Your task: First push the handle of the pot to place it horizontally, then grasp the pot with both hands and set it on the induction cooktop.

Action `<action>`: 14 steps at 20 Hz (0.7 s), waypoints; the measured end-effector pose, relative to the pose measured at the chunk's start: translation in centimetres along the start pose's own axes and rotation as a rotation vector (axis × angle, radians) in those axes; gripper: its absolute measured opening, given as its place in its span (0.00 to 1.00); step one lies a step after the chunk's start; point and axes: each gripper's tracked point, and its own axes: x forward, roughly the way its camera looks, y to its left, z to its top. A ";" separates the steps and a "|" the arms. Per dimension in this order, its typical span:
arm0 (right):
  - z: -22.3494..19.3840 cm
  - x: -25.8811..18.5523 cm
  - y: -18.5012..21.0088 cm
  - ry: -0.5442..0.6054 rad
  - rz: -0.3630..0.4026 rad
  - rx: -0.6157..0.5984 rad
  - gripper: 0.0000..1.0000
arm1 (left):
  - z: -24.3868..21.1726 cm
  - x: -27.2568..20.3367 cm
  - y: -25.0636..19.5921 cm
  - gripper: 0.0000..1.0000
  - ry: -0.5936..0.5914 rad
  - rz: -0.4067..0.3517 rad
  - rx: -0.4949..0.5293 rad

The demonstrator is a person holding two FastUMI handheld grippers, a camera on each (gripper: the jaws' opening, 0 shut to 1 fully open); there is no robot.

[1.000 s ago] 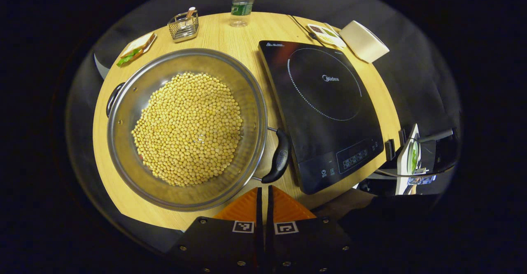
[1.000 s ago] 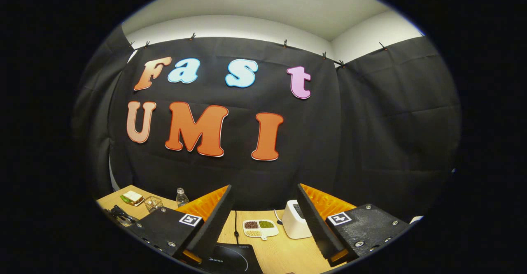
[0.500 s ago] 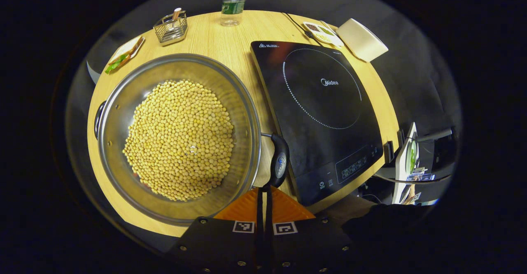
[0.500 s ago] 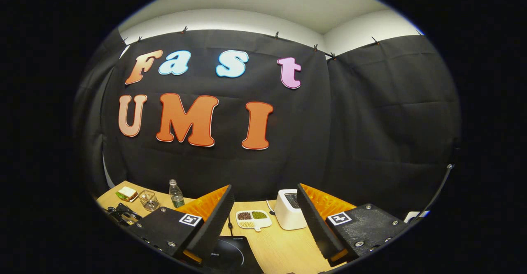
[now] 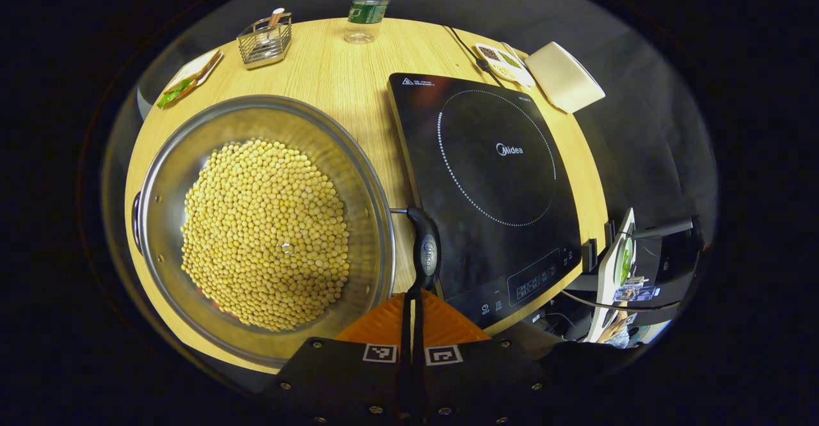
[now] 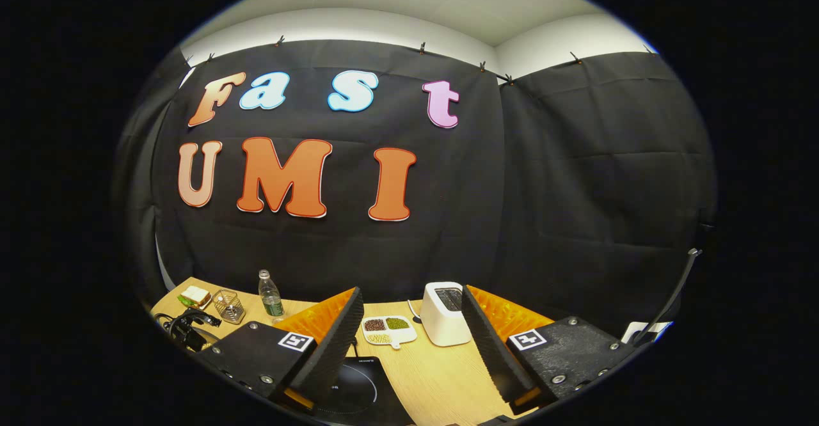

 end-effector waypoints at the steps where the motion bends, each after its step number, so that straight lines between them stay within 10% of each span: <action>1: 0.0 -0.1 0.0 0.004 -0.003 0.000 0.95 | 0.3 0.1 -0.2 0.02 -0.003 -0.004 -0.004; 14: -0.8 -1.0 2.3 0.044 0.046 -0.028 0.95 | 3.7 1.2 -0.4 0.01 -0.044 -0.055 -0.082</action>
